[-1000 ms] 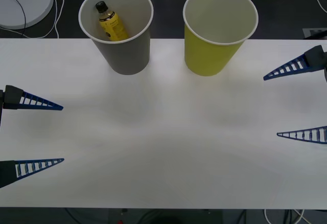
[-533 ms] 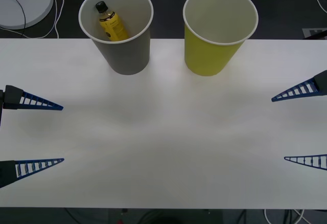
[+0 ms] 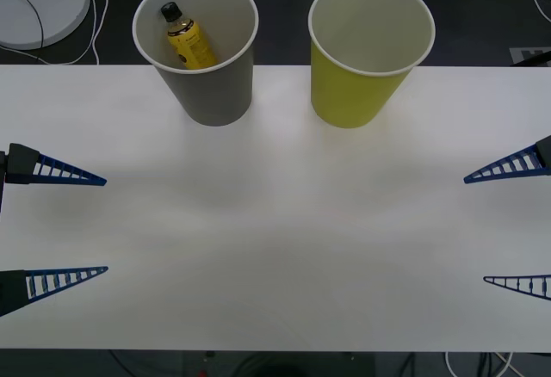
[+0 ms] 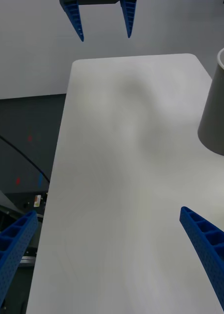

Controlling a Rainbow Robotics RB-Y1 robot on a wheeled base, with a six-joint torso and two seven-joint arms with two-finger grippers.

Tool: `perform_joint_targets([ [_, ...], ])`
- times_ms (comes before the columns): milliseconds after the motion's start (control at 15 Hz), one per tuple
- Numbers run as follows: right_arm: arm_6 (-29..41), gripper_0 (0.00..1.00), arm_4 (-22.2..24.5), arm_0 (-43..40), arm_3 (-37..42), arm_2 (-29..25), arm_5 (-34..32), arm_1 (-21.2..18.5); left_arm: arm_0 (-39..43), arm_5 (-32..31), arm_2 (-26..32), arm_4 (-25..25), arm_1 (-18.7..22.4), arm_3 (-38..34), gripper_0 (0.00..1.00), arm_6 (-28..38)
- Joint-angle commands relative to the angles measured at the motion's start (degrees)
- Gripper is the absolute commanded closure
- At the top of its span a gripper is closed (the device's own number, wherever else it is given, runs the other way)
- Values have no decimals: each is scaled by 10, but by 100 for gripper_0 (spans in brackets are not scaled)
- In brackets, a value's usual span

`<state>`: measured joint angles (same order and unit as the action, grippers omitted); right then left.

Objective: Put the can into the green bin and the plastic bottle into the gray bin

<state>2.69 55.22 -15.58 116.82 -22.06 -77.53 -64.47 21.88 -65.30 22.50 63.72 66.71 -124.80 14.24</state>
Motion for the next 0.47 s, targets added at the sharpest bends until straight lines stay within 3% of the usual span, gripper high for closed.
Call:
perform_joint_targets([
  [67,4,0,1,-1,0,0,0,0,0,0,0,0,0,0,0,0],
  [467,8,0,1,-1,-3,0,0,1,0,0,0,0,0,0,0,0],
])
